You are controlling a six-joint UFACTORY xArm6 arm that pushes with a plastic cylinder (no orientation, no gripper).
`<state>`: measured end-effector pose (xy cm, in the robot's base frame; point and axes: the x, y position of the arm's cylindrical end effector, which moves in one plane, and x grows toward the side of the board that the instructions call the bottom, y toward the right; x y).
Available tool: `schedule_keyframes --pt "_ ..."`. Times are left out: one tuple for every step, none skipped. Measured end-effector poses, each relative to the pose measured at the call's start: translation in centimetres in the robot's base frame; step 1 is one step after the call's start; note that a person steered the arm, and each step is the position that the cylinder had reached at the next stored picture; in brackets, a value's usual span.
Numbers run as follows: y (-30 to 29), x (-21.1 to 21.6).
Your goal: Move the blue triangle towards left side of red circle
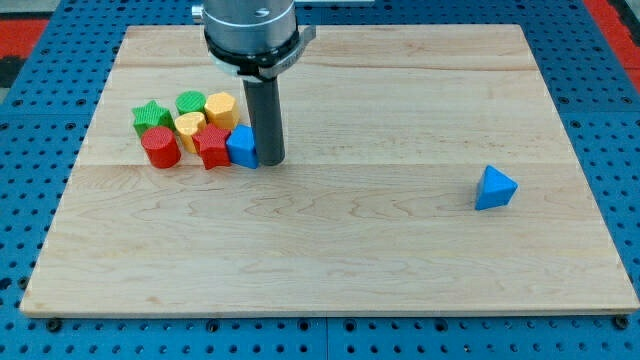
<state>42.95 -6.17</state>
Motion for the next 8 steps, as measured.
schedule_keyframes --pt "-0.9 -2.3" --pt "-2.2 -3.7" --pt "-1.5 -3.7" --pt "10.4 -1.5" --pt "22.8 -1.2" --pt "30.6 -0.7" --pt "29.0 4.3" --pt "25.6 8.3"
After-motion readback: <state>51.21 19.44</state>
